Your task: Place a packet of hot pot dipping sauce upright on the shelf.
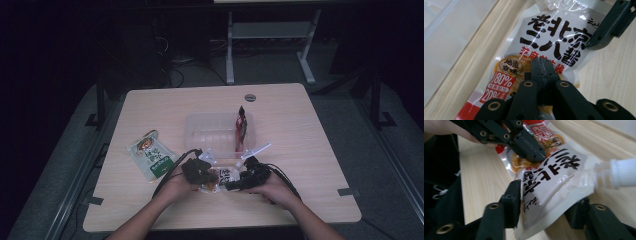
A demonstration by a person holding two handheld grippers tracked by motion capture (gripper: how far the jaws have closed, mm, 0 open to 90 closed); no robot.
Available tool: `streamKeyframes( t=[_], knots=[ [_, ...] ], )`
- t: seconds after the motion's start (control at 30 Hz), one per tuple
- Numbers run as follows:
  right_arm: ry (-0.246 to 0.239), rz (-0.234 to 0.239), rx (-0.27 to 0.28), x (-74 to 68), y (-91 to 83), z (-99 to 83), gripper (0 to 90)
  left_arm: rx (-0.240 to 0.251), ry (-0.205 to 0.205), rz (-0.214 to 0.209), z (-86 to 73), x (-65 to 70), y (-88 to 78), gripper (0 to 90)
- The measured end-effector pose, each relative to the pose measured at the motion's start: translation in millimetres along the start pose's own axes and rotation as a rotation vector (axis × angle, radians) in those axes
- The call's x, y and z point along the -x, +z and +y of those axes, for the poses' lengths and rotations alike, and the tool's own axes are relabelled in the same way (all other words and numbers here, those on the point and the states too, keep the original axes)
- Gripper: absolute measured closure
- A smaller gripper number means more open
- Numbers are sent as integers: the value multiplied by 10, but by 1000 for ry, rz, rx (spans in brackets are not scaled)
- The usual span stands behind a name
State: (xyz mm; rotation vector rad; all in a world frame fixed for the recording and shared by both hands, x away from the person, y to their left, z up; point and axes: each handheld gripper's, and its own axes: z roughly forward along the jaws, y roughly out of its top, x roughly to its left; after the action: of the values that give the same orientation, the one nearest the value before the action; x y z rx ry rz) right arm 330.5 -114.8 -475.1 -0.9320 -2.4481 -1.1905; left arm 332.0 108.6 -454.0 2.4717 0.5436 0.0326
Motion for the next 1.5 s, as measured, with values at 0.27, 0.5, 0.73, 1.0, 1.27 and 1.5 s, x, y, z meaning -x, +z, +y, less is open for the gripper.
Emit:
streamKeyframes(
  t=[0.27,0.5,0.73,1.0,1.27,1.5],
  knots=[
    [-29,20,-5,2,0,39,690,15,1,0,-9,1,0,900],
    [-45,37,-10,26,-7,74,813,31,-18,-11,-39,-17,-29,900],
    [-76,31,2,14,-64,114,894,68,-29,-37,-64,-43,-110,897],
    [-142,83,39,-91,-210,161,897,117,-23,-32,-108,-60,-322,873],
    [-201,111,85,-178,-381,215,897,150,-30,-45,-154,-92,-446,876],
    [-217,108,120,-234,-478,237,897,128,0,-74,-120,-28,-393,887]
  ],
)
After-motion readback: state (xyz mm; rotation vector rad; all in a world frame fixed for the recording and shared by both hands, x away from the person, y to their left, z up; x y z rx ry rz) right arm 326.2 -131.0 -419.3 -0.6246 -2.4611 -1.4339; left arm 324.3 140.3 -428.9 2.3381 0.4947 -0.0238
